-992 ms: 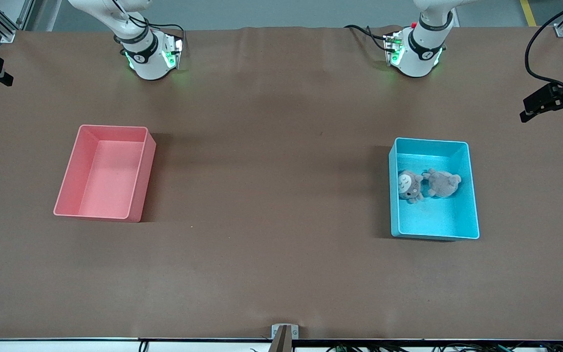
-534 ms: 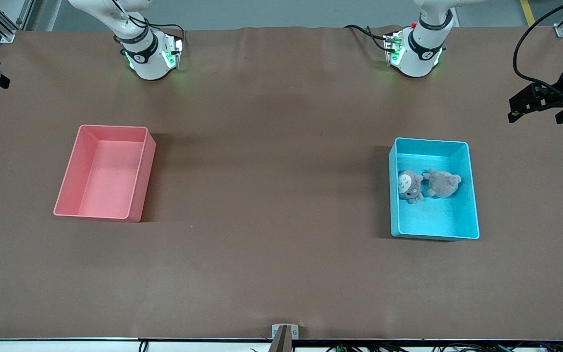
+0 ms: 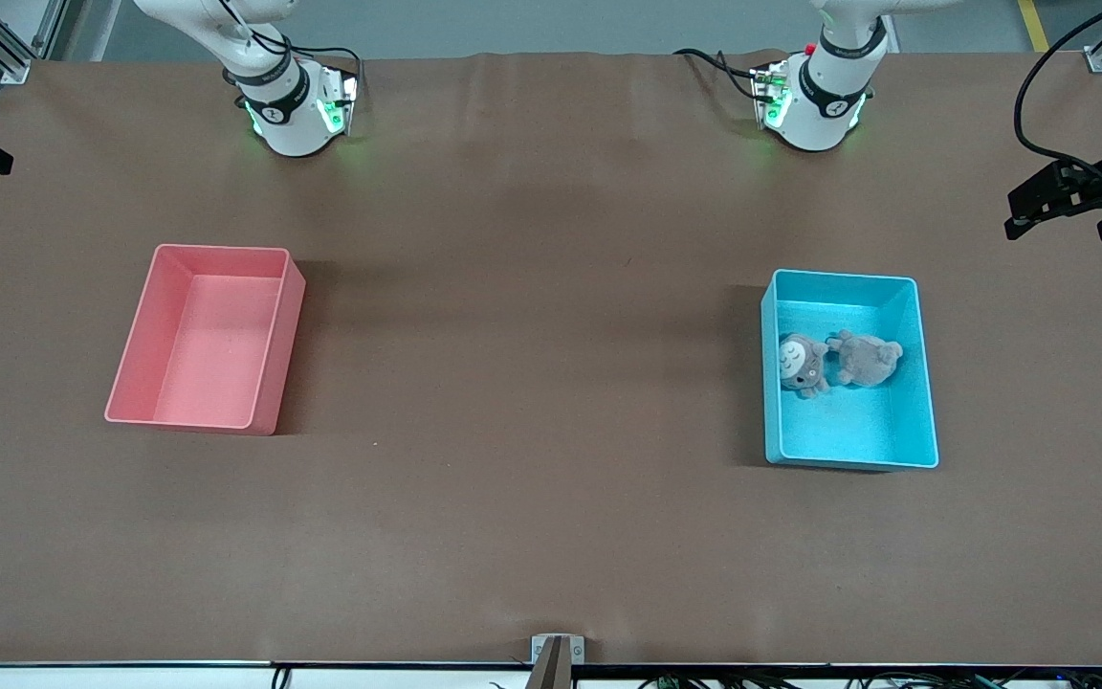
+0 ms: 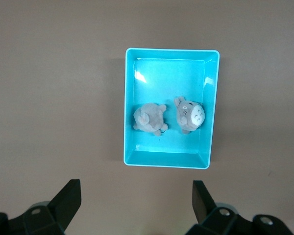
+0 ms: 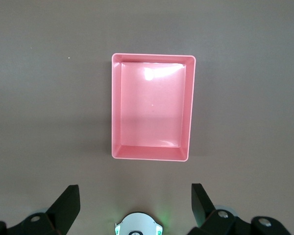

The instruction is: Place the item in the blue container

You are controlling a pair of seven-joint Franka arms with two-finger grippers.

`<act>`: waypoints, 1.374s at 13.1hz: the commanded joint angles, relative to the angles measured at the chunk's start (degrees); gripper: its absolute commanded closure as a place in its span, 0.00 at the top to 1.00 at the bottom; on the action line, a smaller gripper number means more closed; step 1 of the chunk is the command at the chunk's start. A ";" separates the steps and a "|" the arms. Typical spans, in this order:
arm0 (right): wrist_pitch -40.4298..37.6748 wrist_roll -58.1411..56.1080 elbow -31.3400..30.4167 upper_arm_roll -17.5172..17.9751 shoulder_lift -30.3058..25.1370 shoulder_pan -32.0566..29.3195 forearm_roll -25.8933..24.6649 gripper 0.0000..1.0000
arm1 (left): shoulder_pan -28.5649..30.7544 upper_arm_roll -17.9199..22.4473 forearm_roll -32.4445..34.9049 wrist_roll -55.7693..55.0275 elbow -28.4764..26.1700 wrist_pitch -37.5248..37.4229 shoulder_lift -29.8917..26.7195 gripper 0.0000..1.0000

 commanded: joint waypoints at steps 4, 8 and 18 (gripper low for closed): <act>-0.17 -1.34 1.38 0.41 1.47 -1.22 -0.55 1.00 | 0.25 0.80 -2.86 0.29 0.83 0.12 -0.49 1.00; -0.26 -2.49 1.38 0.41 1.56 -1.05 -0.46 1.00 | 2.09 1.32 -3.77 -0.50 0.57 -0.41 -0.22 1.00; 0.27 -1.96 0.59 0.50 1.21 -1.05 1.82 1.00 | 1.83 0.97 -3.50 -0.76 2.15 -0.06 0.57 1.00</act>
